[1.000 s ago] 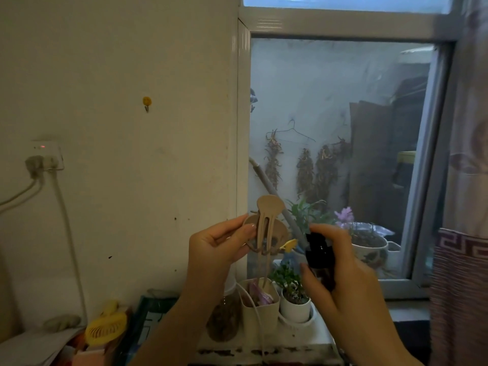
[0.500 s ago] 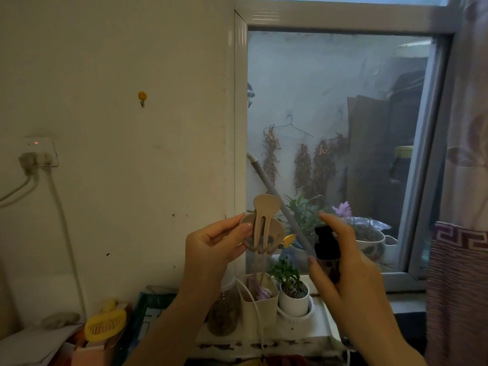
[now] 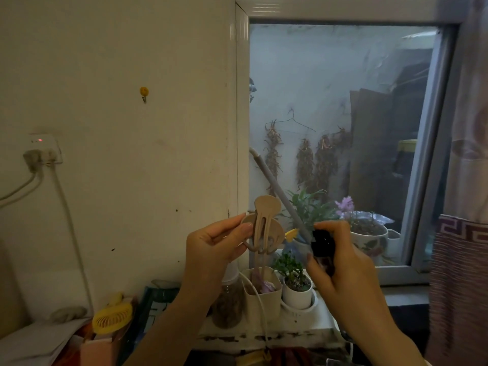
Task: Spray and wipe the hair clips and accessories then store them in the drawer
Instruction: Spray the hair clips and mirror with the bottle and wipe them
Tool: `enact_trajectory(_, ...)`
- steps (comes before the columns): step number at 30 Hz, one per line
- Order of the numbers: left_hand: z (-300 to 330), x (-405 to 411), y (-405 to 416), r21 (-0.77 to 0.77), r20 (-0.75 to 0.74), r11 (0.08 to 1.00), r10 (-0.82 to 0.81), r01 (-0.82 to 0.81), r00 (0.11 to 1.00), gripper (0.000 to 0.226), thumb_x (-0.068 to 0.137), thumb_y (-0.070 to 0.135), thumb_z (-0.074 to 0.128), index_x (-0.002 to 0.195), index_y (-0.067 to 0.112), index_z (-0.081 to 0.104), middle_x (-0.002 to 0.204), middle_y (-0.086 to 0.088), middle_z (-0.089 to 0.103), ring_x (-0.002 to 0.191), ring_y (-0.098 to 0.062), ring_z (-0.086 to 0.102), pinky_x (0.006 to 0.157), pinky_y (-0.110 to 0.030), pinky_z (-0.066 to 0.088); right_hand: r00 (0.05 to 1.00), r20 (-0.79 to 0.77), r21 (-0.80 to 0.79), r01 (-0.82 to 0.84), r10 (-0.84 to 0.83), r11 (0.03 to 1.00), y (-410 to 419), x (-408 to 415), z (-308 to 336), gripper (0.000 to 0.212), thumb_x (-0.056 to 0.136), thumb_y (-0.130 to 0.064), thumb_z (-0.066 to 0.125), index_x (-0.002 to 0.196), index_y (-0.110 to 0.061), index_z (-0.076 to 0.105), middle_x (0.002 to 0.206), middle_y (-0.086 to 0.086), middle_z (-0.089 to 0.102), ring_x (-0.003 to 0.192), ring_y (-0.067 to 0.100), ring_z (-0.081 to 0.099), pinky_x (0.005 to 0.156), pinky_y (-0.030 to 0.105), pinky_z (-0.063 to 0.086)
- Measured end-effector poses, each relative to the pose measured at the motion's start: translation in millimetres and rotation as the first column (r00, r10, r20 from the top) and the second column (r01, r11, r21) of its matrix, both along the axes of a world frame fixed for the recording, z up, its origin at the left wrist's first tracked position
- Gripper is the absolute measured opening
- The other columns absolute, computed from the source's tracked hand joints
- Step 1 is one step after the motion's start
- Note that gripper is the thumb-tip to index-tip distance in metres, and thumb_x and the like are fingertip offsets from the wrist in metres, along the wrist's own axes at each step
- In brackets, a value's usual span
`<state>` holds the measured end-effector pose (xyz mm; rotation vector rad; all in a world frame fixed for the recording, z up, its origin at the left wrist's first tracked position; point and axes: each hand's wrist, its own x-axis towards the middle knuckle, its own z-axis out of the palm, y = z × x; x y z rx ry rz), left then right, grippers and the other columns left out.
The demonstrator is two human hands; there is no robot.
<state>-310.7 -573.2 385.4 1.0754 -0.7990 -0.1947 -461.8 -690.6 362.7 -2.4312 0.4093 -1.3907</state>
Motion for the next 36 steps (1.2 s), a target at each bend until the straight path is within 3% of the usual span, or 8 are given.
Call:
enact_trajectory(6,-2,-2,4,-0.006,0.003,0.999,-0.035,0.035,0.999,0.023,0.069,0.014,0.065,0.091,0.017,0.071,0.083,0.001,0.076,0.079,-0.014,0.072,0.064,-0.019,0.056,1.0,0.017,0.037,-0.018,0.018,0.999,-1,1,-6,0.061,0.083,-0.017,0.067,0.107,-0.055,0.027,0.082,-0.01,0.06,0.065,0.005,0.058,0.057,0.019,0.048)
enact_trajectory(9,-7,1,6,0.026,0.013,0.999,-0.04,0.039,0.999,0.022,0.071,0.015,0.065,0.092,0.017,0.072,0.084,-0.002,0.076,0.08,-0.015,0.072,0.065,-0.021,0.057,0.996,0.052,0.103,-0.071,0.065,0.992,0,-1,-9,0.066,0.081,-0.012,0.069,0.112,-0.054,0.029,0.075,-0.01,0.06,0.067,0.006,0.059,0.056,0.014,0.046)
enact_trajectory(12,-19,2,10,0.115,0.032,0.993,-0.041,0.037,0.999,0.032,0.065,0.024,0.066,0.094,0.015,0.073,0.087,-0.002,0.076,0.083,-0.017,0.072,0.071,-0.026,0.059,0.988,0.096,0.267,-0.143,0.121,0.953,2,-1,-13,0.07,0.072,-0.019,0.078,0.12,-0.045,0.034,0.073,-0.015,0.058,0.074,-0.008,0.059,0.062,0.004,0.044)
enact_trajectory(17,-53,1,15,0.278,0.003,0.958,-0.07,0.066,0.998,0.025,0.071,0.017,0.068,0.094,0.013,0.074,0.089,-0.005,0.075,0.085,-0.021,0.072,0.076,-0.032,0.059,0.974,0.077,0.373,-0.228,0.215,0.899,4,3,-31,0.043,0.064,-0.039,0.076,0.1,-0.036,0.053,0.086,-0.013,0.064,0.086,-0.005,0.059,0.069,0.006,0.045)
enact_trajectory(22,-81,-6,21,0.378,0.041,0.925,-0.07,0.049,0.997,0.017,0.077,0.009,0.068,0.082,0.025,0.075,0.081,0.005,0.076,0.078,-0.008,0.071,0.066,-0.015,0.054,0.955,0.106,0.502,-0.291,0.276,0.814,2,8,-59,0.038,0.07,-0.025,0.079,0.1,-0.025,0.055,0.091,-0.007,0.067,0.083,0.002,0.063,0.069,0.015,0.05)
enact_trajectory(27,-101,-6,28,0.43,-0.001,0.901,-0.071,0.064,0.998,0.016,0.079,0.009,0.067,0.088,0.02,0.075,0.082,0.002,0.076,0.078,-0.013,0.071,0.065,-0.018,0.055,0.953,0.092,0.583,-0.287,0.29,0.76,7,12,-87,0.038,0.071,-0.02,0.079,0.101,-0.026,0.056,0.087,-0.012,0.066,0.08,0.002,0.063,0.066,0.015,0.05)
enact_trajectory(32,-127,-4,40,0.508,-0.077,0.858,-0.042,0.076,0.996,0.015,0.083,0.014,0.063,0.091,0.02,0.074,0.086,-0.001,0.075,0.082,-0.016,0.071,0.071,-0.028,0.059,0.939,0.121,0.679,-0.315,0.322,0.663,24,17,-120,0.037,0.073,-0.016,0.078,0.102,-0.022,0.056,0.092,-0.002,0.068,0.082,0.006,0.066,0.068,0.02,0.053)
enact_trajectory(36,-151,-4,56,0.55,-0.123,0.823,-0.088,0.142,0.988,0.019,0.079,0.011,0.067,0.096,0.019,0.072,0.088,0.004,0.075,0.083,-0.009,0.071,0.066,-0.018,0.055,0.945,0.11,0.733,-0.286,0.308,0.618,39,20,-153,0.036,0.073,-0.017,0.077,0.102,-0.024,0.056,0.092,-0.003,0.067,0.085,0.006,0.065,0.072,0.024,0.055)
